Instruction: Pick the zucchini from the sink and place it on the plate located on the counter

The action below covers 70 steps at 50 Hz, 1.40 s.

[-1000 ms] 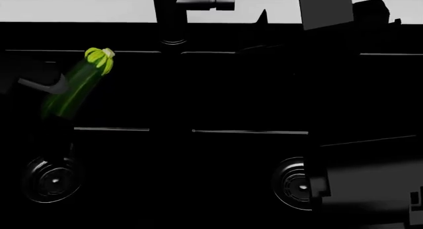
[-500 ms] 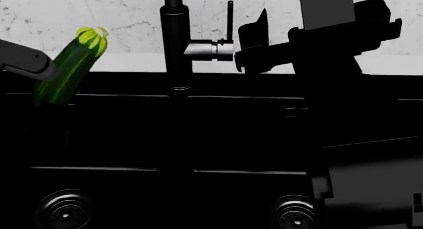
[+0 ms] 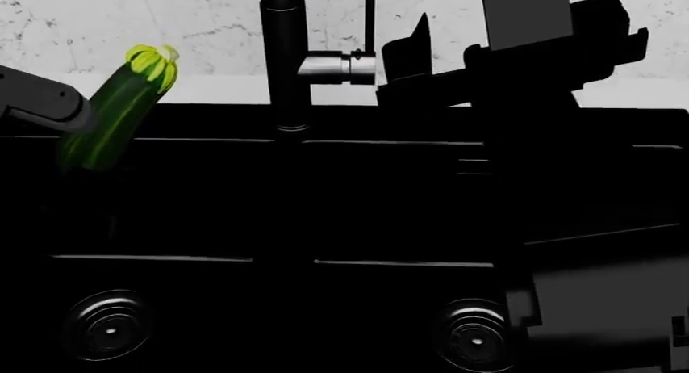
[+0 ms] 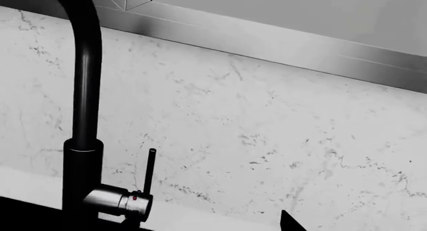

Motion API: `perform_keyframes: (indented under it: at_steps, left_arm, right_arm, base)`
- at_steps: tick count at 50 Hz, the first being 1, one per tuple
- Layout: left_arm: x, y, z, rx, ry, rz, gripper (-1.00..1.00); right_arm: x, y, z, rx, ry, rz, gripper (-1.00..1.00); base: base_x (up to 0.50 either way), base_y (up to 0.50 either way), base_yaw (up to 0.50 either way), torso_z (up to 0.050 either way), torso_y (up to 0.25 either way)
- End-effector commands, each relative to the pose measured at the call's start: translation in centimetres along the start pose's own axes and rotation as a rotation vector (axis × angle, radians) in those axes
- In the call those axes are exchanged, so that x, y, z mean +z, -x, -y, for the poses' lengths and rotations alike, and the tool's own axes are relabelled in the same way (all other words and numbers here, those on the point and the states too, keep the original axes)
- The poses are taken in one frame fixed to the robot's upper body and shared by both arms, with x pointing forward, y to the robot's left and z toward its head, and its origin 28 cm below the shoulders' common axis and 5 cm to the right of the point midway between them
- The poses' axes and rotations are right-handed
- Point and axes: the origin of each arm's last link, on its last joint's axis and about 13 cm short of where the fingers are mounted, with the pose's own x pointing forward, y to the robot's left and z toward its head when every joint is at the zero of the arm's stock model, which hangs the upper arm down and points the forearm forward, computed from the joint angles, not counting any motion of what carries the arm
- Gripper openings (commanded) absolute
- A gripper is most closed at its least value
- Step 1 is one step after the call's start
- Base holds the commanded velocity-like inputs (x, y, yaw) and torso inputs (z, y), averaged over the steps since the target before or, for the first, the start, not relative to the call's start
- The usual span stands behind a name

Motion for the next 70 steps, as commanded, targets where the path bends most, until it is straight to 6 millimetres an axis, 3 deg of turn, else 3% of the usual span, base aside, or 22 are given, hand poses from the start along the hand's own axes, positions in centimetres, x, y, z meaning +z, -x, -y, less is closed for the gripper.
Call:
perform_keyframes:
  at_steps: [1, 70]
  left_arm:
    - [0.23, 0.06, 0.05, -0.010, 0.009, 0.040, -1.00]
    - [0.83, 0.09, 0.29, -0.029, -0.008, 0.043, -1.00]
  right_arm:
    - [-0.08, -0.04, -0.16, 0.008, 0.003, 0.000, 1.00]
    - [0.20, 0.28, 0.03, 0.009, -0.004, 0.008, 1.00]
  base:
    - [-0.10, -0.26, 0.00, 0.000, 0.000]
    - [-0.07, -0.33, 0.00, 0.000, 0.000]
